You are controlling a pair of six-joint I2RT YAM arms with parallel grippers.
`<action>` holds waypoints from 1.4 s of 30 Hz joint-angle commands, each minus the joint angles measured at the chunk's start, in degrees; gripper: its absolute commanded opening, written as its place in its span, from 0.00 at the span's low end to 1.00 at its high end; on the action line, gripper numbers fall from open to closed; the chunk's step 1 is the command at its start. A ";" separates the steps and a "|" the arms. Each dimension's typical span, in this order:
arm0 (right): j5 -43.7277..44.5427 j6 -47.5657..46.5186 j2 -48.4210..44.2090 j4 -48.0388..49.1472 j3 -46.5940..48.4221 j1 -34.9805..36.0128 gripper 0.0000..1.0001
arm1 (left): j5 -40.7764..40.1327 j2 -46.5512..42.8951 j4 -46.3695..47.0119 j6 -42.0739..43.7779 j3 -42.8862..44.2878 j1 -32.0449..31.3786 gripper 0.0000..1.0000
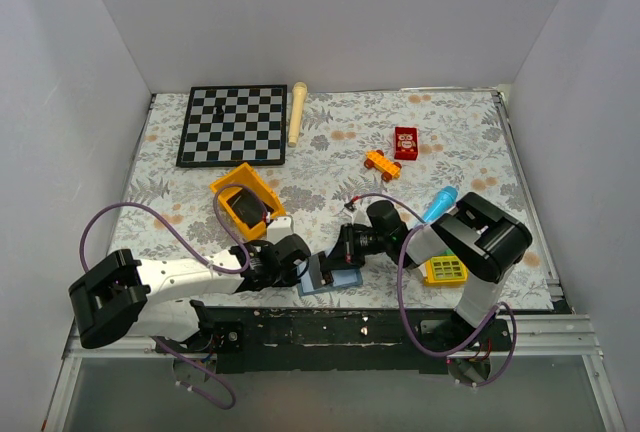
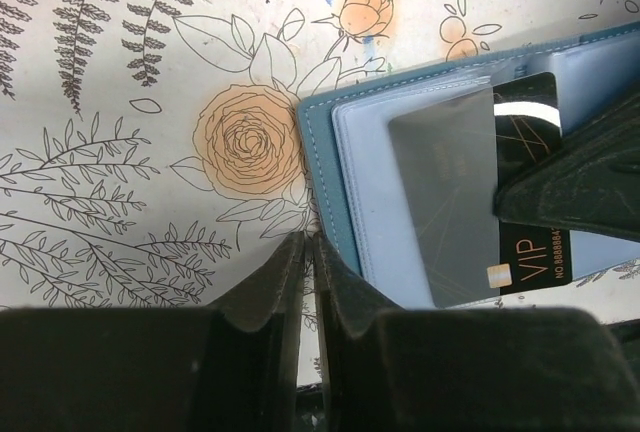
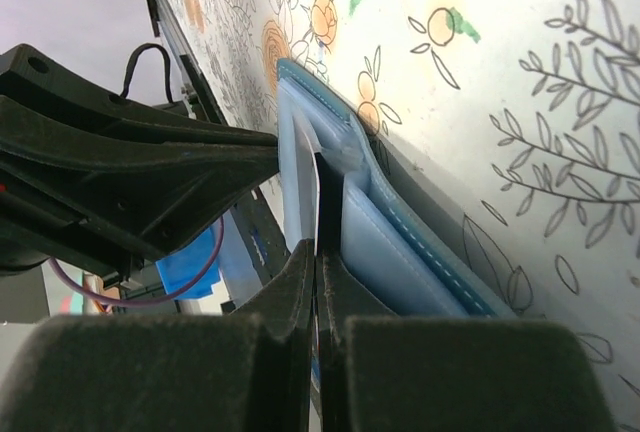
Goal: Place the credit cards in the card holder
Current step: Insert the credit card into the card holder.
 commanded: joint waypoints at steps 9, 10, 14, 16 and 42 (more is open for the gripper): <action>8.02 5.04 1.78 6.48 -0.11 4.26 0.02 | 2.90 1.21 2.56 0.02 -0.92 -0.12 0.07; 7.85 4.69 1.00 6.13 -0.28 4.34 0.05 | 2.90 1.21 2.56 0.02 -0.92 -0.12 0.07; 8.46 0.40 -3.74 -1.58 0.33 4.34 0.19 | 2.90 1.12 2.56 -0.25 -1.18 -0.12 0.07; 9.16 -2.24 -6.73 -6.94 1.21 4.35 0.39 | 2.81 1.21 2.56 -0.33 -1.18 -0.12 0.07; 20.86 -20.19 -15.89 -47.05 14.13 4.34 0.44 | 2.72 2.61 2.91 0.63 -0.22 -0.12 0.05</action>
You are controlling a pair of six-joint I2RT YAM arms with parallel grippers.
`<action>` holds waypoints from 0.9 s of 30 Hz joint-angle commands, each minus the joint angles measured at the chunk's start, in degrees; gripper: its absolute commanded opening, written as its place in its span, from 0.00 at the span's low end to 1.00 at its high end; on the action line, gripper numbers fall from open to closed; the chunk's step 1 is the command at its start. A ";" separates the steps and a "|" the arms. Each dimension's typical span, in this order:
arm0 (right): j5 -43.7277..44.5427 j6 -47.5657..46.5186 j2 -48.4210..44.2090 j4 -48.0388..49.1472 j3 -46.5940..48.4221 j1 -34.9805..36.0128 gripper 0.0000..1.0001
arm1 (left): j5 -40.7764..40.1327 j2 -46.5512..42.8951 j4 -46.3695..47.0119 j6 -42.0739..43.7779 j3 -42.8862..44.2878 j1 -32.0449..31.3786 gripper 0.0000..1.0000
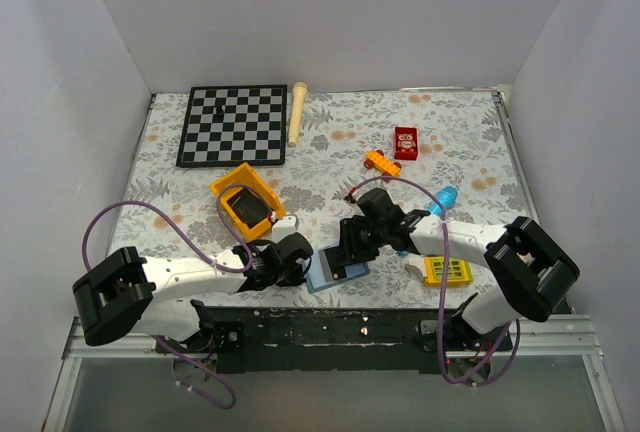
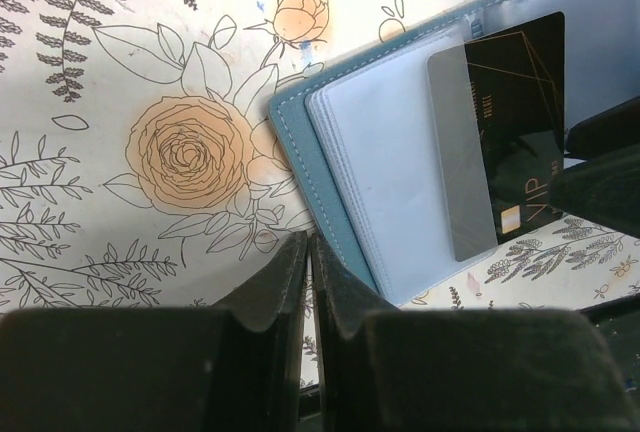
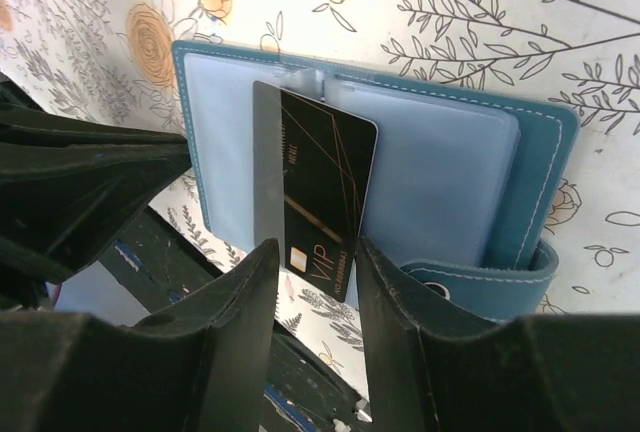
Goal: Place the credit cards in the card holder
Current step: Insert the credit card into the card holder.
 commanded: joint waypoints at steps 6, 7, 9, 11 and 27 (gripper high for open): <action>-2.28 0.32 2.85 3.21 2.42 0.52 0.29 | 0.60 1.43 -1.68 0.55 0.22 -0.16 0.04; -2.36 0.23 3.20 3.12 2.68 0.52 0.26 | 0.60 1.52 -1.68 0.55 0.31 -0.16 0.04; -2.80 -0.03 4.08 3.30 3.29 0.70 0.24 | 0.60 1.70 -1.68 0.63 0.31 -0.16 0.03; -2.98 -0.12 5.04 3.30 3.91 0.96 0.23 | 0.60 1.79 -1.68 0.63 0.40 -0.16 0.03; -6.67 -1.52 7.96 8.74 5.50 3.51 0.18 | 0.60 2.67 -1.59 0.90 0.92 -0.16 0.01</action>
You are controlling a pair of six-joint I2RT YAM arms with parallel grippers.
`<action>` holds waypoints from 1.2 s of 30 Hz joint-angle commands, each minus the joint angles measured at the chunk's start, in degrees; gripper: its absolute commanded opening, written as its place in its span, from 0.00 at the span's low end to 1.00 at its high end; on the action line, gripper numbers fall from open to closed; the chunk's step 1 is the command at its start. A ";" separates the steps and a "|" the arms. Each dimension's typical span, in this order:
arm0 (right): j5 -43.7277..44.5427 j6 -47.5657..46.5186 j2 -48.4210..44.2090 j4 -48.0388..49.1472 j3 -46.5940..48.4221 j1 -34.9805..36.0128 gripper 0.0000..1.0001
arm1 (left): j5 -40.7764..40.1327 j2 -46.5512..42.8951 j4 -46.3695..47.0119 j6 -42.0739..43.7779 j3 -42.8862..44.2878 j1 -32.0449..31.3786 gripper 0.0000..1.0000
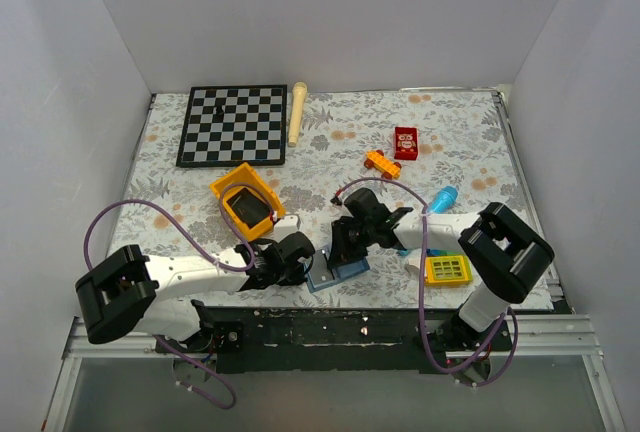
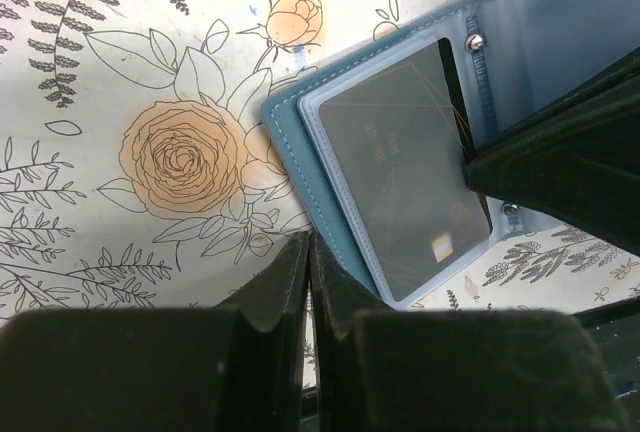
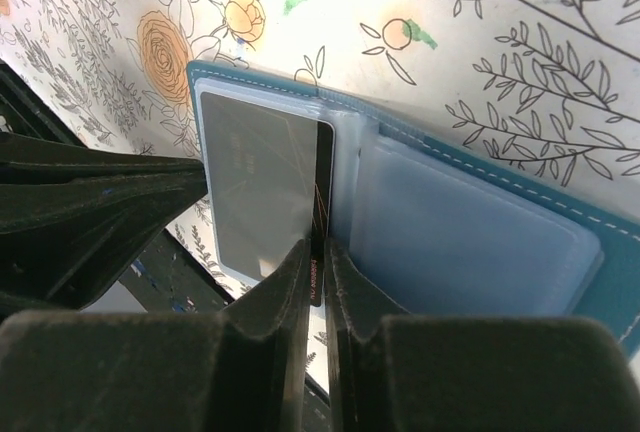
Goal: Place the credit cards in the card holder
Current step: Insert the credit card into the card holder, then close the card holder at the center of the board.
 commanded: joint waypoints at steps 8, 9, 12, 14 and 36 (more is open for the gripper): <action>-1.53 -3.94 -8.93 2.12 1.27 1.63 0.33 | 0.49 1.60 -1.54 0.48 -0.10 -0.16 0.01; -1.09 -4.38 -9.99 1.68 1.36 1.46 0.34 | 0.49 1.68 -1.54 0.48 -0.10 -0.16 0.01; 1.45 -5.26 -12.89 -1.75 1.54 1.45 0.35 | 0.58 1.94 -1.37 0.48 -0.19 -0.16 0.01; 3.83 -5.70 -14.30 -3.68 1.63 1.45 0.36 | 0.67 2.03 -1.19 0.48 -0.10 -0.16 0.01; 31.43 -12.12 -15.02 -21.44 5.84 1.19 0.64 | 0.76 2.56 -0.84 1.10 0.25 -0.16 0.01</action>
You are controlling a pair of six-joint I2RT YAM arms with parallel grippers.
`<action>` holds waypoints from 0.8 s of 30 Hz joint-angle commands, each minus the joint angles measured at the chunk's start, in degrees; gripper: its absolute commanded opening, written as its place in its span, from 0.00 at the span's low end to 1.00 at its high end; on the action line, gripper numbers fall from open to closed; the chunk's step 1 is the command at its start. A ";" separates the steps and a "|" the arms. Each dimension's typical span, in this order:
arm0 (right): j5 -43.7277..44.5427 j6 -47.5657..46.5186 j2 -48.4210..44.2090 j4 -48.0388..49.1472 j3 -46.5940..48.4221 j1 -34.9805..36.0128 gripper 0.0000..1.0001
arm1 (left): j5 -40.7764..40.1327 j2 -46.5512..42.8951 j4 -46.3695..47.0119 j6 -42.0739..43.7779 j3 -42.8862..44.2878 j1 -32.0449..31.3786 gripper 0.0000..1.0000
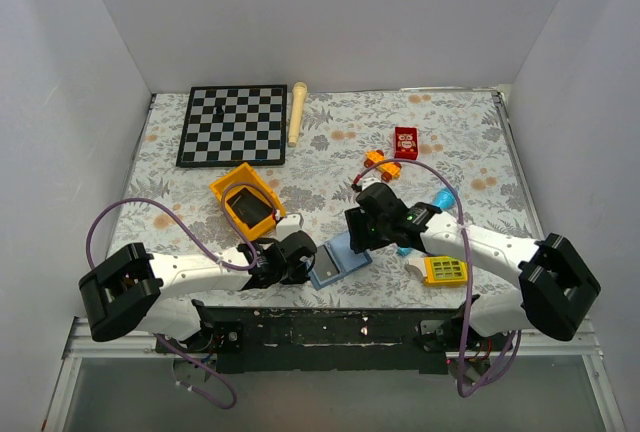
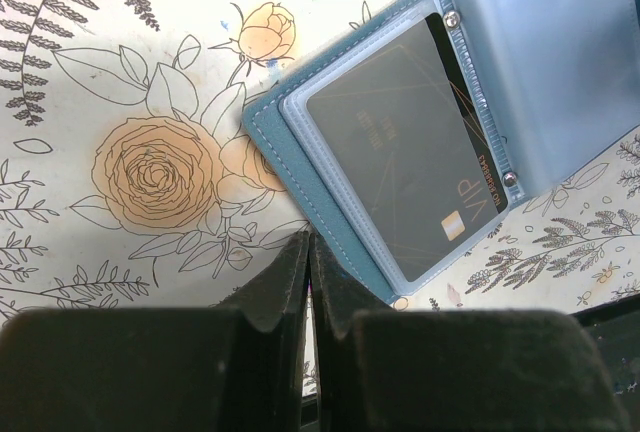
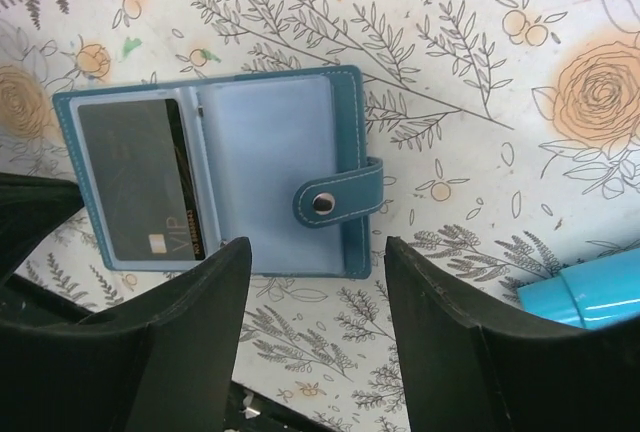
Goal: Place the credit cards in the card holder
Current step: Close the card holder at the center of the board.
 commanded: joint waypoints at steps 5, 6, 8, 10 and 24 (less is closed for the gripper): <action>2.80 -4.48 5.90 -1.38 5.74 0.10 0.65 | 0.52 1.10 -2.70 0.92 -0.04 -0.16 0.01; 2.80 -4.74 6.69 -1.47 6.36 0.01 0.65 | 0.52 1.10 -2.87 1.01 -0.12 -0.16 0.01; 2.80 -5.18 8.01 -1.38 7.06 -0.08 0.65 | 0.43 1.01 -3.14 1.01 0.05 -0.16 0.01; 3.15 -5.27 9.07 -1.20 7.42 0.01 0.63 | 0.34 0.83 -3.05 1.01 0.05 -0.16 0.01; 6.05 -5.45 10.65 -4.10 8.03 0.01 0.24 | 0.43 1.10 -3.31 1.36 0.58 -0.16 0.01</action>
